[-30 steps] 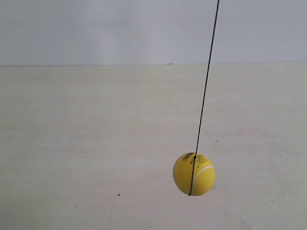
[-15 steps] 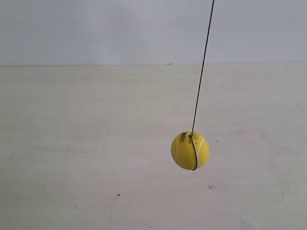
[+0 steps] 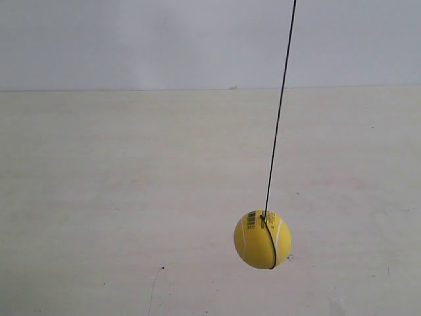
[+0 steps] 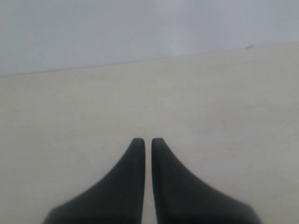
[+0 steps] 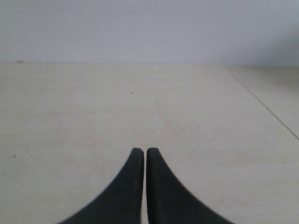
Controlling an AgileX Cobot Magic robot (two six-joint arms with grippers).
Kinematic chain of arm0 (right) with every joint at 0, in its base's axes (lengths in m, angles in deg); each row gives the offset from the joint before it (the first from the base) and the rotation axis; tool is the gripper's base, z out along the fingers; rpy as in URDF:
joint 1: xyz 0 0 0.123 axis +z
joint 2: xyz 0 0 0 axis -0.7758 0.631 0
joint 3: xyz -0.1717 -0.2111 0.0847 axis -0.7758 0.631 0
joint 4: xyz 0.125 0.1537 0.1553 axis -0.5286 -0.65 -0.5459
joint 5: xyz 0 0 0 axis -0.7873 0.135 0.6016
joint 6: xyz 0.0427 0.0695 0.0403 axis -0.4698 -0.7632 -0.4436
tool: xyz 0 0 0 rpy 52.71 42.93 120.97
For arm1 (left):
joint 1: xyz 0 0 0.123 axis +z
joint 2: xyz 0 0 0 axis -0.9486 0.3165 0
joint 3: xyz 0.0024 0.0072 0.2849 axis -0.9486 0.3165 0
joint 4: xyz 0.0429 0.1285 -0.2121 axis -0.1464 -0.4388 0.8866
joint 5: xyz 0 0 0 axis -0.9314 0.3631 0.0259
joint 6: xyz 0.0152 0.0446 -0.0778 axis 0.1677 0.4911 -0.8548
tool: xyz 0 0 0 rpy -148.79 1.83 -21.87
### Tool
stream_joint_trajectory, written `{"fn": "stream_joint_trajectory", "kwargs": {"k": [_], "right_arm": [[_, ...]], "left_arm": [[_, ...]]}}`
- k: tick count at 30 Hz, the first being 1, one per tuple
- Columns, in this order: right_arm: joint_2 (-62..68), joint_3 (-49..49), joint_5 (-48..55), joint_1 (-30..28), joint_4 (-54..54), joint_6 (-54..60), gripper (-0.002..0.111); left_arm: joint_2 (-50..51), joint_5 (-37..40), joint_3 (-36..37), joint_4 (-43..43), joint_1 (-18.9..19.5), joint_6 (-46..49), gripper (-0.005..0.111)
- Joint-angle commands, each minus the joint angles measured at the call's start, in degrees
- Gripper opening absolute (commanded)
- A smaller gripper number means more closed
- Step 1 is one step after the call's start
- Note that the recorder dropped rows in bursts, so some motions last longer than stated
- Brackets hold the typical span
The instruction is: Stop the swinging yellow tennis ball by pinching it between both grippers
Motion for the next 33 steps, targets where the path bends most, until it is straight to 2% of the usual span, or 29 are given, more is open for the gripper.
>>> {"fn": "stream_joint_trajectory", "kwargs": {"k": [1,33], "right_arm": [[-0.3,0.0,-0.2,-0.1,0.6,-0.2,0.0],[-0.3,0.0,-1.0,-0.1,0.6,-0.1,0.0]], "left_arm": [[-0.2,-0.1,0.2,0.6,0.2,-0.7,0.005],[-0.2,-0.2,0.2,0.6,0.2,-0.3,0.005]]}}
